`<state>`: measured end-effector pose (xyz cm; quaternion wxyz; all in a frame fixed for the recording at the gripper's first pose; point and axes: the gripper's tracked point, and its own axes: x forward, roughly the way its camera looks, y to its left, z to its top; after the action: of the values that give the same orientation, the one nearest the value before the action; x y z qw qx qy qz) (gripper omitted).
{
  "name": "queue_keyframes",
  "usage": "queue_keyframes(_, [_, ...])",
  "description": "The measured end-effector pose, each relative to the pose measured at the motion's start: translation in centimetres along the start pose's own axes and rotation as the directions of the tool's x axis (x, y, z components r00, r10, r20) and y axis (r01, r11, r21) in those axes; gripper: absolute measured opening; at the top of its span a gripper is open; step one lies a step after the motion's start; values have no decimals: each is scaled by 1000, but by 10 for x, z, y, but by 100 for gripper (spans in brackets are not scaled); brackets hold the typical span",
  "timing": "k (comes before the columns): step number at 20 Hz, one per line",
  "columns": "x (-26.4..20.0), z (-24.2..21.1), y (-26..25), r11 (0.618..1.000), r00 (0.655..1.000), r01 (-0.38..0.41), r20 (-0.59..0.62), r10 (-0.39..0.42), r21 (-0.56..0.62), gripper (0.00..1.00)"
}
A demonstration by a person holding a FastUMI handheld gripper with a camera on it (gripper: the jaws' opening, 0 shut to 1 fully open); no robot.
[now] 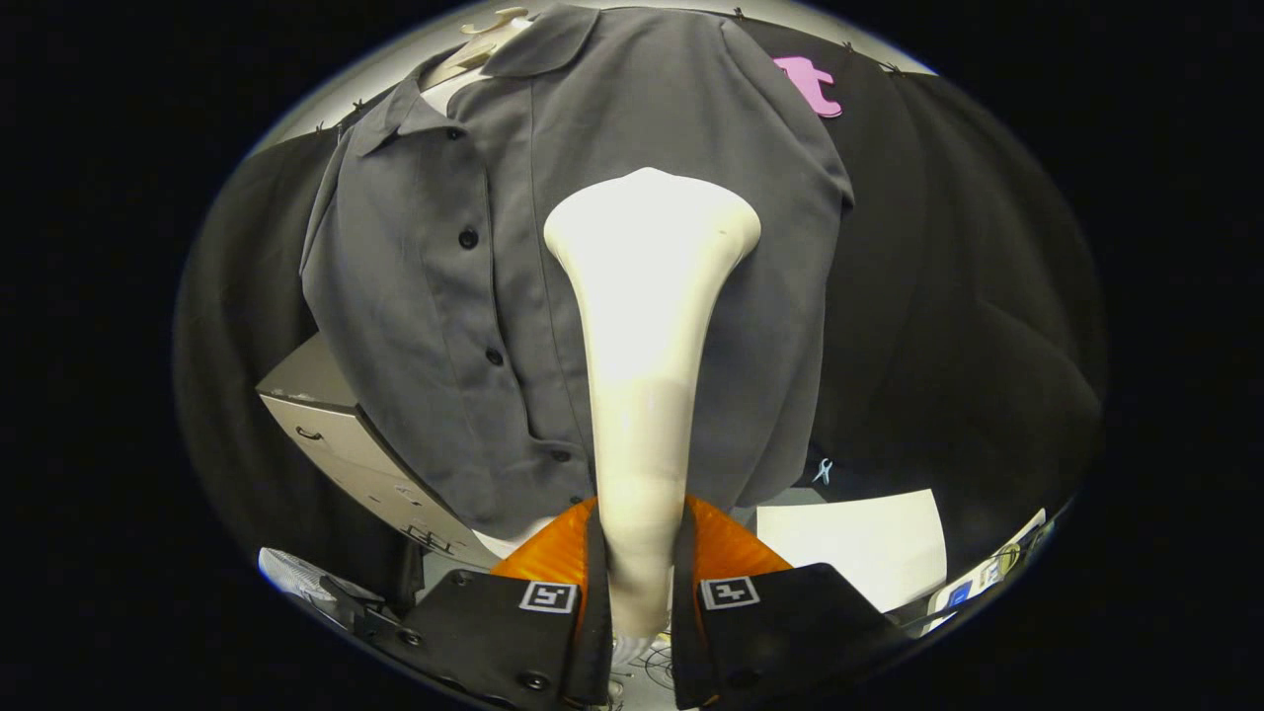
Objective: Iron the clothes twice with a garment steamer, once on the left side and once on the right side.
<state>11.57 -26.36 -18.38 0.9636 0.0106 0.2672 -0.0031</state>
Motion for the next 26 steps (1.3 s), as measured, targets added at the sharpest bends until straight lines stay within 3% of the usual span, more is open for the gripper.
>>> queue_keyframes(26, [48, -153, -21, 999, 974, 3, -228, 5, 32, 32])
